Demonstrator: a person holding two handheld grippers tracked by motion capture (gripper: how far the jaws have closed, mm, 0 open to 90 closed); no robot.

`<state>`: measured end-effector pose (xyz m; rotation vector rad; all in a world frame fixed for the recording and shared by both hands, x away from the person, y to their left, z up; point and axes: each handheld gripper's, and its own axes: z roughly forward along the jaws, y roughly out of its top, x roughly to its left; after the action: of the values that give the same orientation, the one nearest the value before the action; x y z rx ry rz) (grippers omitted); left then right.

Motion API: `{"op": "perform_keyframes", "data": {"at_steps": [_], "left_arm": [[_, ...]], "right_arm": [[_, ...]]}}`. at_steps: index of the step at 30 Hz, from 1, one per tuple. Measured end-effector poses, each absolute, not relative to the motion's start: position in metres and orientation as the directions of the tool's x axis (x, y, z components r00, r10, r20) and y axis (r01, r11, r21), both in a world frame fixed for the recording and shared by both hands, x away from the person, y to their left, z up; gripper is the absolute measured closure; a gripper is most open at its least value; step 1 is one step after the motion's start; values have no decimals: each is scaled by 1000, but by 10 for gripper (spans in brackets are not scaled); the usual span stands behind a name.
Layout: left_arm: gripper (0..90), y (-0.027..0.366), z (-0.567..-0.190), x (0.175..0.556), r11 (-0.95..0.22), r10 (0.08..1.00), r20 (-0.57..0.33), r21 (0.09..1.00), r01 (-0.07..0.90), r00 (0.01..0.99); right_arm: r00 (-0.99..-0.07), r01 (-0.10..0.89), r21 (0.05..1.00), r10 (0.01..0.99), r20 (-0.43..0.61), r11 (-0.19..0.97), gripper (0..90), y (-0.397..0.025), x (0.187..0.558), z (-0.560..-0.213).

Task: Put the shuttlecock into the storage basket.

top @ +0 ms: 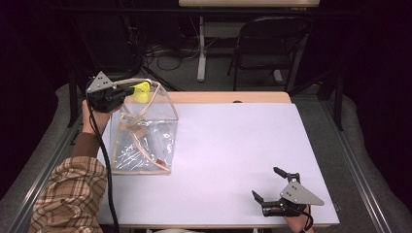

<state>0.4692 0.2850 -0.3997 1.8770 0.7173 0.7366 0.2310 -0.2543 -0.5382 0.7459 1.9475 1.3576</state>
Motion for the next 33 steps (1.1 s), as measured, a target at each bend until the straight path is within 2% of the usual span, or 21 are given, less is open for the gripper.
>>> {"op": "perform_keyframes", "data": {"at_steps": [33], "left_arm": [[895, 282, -413, 475, -386, 737, 165, 899, 208, 655]], "right_arm": [[-630, 89, 948, 754, -184, 306, 1, -254, 231, -538]]}}
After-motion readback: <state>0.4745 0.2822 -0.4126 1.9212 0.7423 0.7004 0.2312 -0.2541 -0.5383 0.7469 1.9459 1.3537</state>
